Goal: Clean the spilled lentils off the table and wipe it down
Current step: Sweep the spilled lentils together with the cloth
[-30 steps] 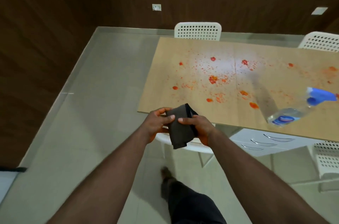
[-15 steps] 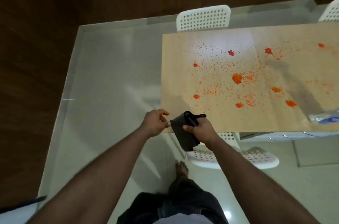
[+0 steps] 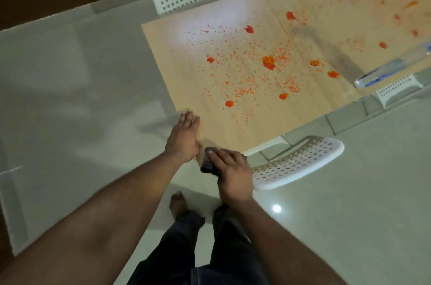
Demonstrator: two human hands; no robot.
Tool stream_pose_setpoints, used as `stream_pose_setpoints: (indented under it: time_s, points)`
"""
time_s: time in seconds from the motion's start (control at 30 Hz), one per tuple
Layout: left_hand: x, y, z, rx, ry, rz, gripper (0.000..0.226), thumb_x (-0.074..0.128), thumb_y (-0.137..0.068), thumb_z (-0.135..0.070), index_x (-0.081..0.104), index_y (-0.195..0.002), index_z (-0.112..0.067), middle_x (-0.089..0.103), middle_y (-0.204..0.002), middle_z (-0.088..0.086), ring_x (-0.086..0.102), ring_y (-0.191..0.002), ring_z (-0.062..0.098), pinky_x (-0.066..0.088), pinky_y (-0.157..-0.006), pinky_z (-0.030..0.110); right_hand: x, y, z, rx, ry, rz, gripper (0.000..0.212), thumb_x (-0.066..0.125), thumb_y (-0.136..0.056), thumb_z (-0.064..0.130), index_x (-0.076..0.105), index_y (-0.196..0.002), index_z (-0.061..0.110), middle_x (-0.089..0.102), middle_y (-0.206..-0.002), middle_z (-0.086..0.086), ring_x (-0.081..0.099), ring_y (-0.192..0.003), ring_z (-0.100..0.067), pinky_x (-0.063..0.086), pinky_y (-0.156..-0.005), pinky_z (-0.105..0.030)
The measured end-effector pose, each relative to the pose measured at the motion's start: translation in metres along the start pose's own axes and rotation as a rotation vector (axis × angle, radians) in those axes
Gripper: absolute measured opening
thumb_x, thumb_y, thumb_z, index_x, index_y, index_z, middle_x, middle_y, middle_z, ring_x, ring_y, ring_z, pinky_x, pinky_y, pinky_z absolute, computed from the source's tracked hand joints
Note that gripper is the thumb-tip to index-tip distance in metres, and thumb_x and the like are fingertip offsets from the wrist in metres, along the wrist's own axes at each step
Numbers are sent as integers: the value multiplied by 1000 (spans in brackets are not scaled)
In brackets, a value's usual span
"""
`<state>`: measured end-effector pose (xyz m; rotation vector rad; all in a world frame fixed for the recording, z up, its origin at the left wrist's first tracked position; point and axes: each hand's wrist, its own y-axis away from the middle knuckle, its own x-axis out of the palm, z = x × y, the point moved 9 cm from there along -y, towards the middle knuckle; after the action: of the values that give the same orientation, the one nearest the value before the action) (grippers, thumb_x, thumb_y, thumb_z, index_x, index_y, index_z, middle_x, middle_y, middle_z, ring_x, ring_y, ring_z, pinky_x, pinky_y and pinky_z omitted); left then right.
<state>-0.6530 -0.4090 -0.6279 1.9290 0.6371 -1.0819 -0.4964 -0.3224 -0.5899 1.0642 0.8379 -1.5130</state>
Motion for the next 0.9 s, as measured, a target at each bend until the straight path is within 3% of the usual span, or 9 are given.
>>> stream_pose_setpoints:
  time_s: [0.13,0.27,0.47,0.6,0.7,0.9]
  points:
    - [4,-6,2,20,47,4,94,71,-98,-33,12,-168,-12,-8,-176,14,-10,-162,31,13,-131,46,33,14,9,80,78,52,72,89,-76,34,64,-144,26,64,-145,-3,59,-122,-39,53,-91,-48]
    - [4,-10,3,20,91,15,98,73,-97,-32,9,-168,-11,-13,-175,12,-15,-162,28,5,-132,41,23,-5,1,39,117,31,69,87,-75,26,66,-141,23,64,-145,-5,59,-119,-40,54,-88,-49]
    - [-4,-31,3,-22,108,-6,108,79,-91,-39,9,-168,-11,-11,-176,9,-15,-162,25,7,-132,39,-11,-111,-65,171,72,33,49,60,-97,15,64,-143,32,58,-153,1,49,-128,-34,49,-100,-50]
    - [-8,-34,3,-43,111,-4,112,81,-88,-42,9,-168,-13,-11,-176,8,-15,-162,24,10,-132,41,-51,-128,-83,258,-103,-175,54,62,-91,7,67,-141,28,64,-145,2,50,-118,-32,52,-92,-44]
    - [-15,-42,-1,-62,95,-18,111,81,-89,-41,8,-168,-13,-9,-176,8,-15,-162,25,10,-132,40,-58,-96,-61,155,-94,-268,52,64,-93,14,65,-143,25,64,-145,-1,49,-118,-29,52,-91,-41]
    - [-30,-68,-26,-39,91,-47,107,79,-90,-39,11,-168,-10,-5,-176,14,-10,-162,29,13,-132,45,9,-42,-50,73,106,15,77,88,-75,26,59,-147,30,56,-155,2,54,-123,-38,53,-93,-54]
